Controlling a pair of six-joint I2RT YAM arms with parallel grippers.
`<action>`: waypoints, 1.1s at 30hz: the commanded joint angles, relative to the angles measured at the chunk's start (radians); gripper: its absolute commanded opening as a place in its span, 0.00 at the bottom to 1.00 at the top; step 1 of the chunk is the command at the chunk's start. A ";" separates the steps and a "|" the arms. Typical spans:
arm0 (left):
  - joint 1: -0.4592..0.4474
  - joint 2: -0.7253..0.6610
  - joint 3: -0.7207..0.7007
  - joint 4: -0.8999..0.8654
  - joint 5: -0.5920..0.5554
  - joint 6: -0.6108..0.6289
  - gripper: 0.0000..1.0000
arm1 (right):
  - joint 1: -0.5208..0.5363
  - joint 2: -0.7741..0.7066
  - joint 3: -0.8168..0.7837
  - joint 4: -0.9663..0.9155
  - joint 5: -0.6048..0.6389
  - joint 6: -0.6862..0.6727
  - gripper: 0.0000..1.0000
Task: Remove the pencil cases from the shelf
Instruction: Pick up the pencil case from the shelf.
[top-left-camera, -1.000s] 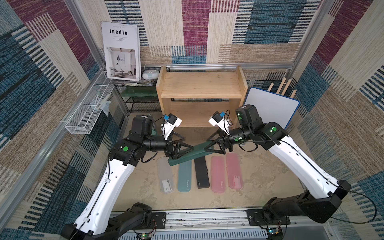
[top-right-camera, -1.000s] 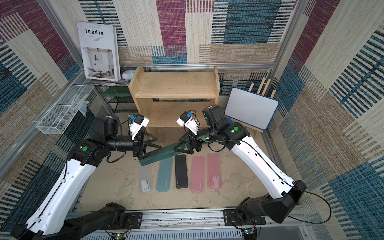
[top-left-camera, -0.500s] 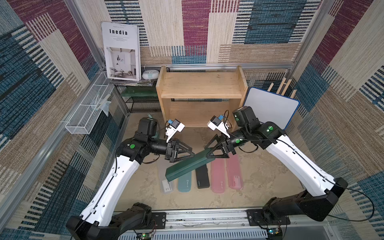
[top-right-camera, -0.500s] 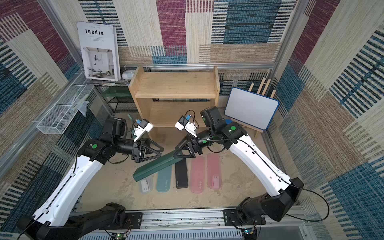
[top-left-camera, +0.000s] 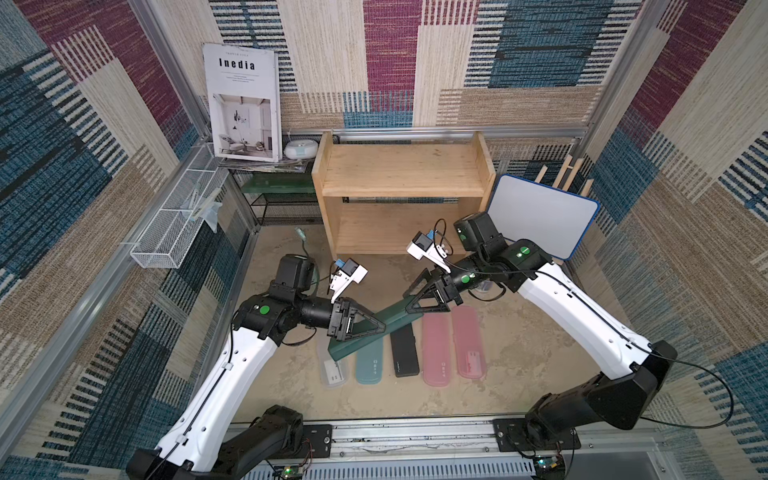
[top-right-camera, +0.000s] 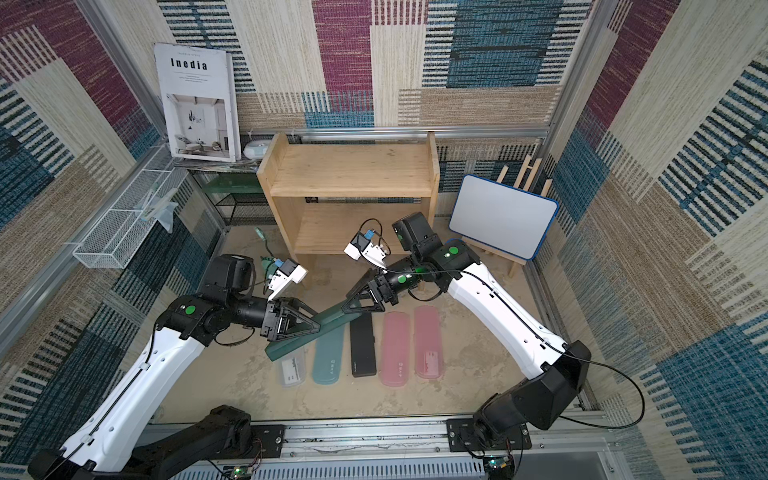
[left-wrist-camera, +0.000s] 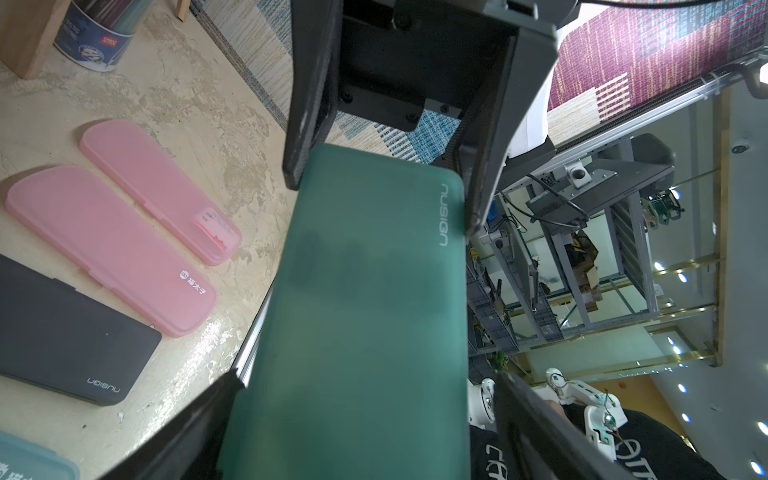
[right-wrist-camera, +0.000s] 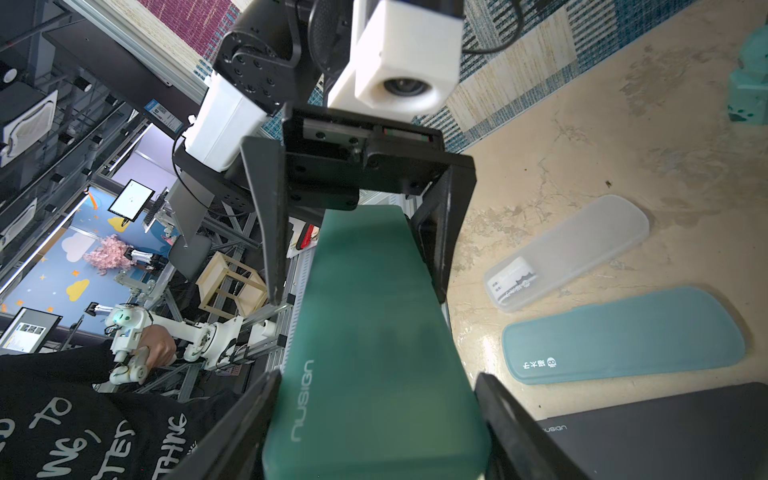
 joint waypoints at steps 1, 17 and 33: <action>0.000 -0.001 -0.012 -0.013 0.004 0.001 0.94 | 0.001 0.003 0.016 0.015 -0.043 -0.006 0.54; 0.002 0.010 0.007 -0.070 -0.131 0.041 0.63 | -0.004 -0.003 -0.020 0.059 0.003 0.000 0.99; 0.002 -0.161 -0.105 -0.196 -1.507 -0.122 0.67 | -0.160 -0.126 -0.103 0.405 0.393 0.123 0.99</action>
